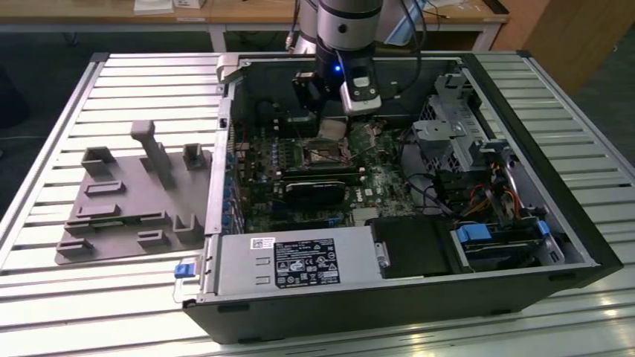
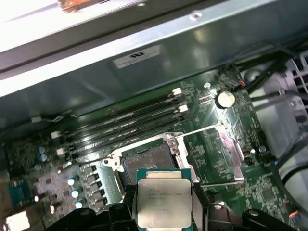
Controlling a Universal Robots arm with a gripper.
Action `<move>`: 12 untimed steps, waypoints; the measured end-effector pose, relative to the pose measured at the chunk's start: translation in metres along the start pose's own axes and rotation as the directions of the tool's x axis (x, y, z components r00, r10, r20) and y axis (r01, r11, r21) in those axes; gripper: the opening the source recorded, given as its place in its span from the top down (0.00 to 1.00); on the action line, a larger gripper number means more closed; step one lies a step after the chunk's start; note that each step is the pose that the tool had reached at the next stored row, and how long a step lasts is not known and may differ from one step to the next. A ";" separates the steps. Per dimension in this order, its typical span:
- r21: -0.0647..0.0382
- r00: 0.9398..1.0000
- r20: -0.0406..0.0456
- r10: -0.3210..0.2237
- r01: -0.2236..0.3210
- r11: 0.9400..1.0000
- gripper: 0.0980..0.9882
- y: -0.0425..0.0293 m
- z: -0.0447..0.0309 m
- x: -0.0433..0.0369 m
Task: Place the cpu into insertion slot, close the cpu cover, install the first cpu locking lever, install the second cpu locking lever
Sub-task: 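Place the cpu into insertion slot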
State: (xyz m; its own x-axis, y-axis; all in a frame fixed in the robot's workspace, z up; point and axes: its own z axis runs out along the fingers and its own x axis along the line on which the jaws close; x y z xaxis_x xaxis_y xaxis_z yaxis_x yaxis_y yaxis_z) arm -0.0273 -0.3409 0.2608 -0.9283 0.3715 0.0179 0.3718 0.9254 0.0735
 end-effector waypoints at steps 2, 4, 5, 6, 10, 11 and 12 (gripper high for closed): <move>-0.001 0.999 0.003 0.036 -0.036 0.999 0.51 0.0000 0.0004 0.0000; -0.001 0.997 0.005 0.072 -0.072 0.997 0.51 -0.0001 0.0008 0.0000; -0.002 0.996 0.007 0.091 -0.091 0.996 0.51 -0.0001 0.0009 0.0000; -0.002 0.994 0.008 0.109 -0.109 0.994 0.51 -0.0001 0.0011 0.0000; -0.004 0.984 0.013 0.179 -0.179 0.984 0.51 -0.0001 0.0018 0.0000; -0.005 0.980 0.014 0.197 -0.197 0.980 0.51 -0.0001 0.0019 0.0000; -0.005 0.977 0.016 0.214 -0.214 0.977 0.51 -0.0001 0.0021 0.0000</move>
State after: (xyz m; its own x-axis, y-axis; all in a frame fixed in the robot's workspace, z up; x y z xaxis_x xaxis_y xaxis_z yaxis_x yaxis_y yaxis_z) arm -0.0272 -0.3409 0.2587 -0.8268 0.5623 0.0178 0.5619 0.8239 0.0734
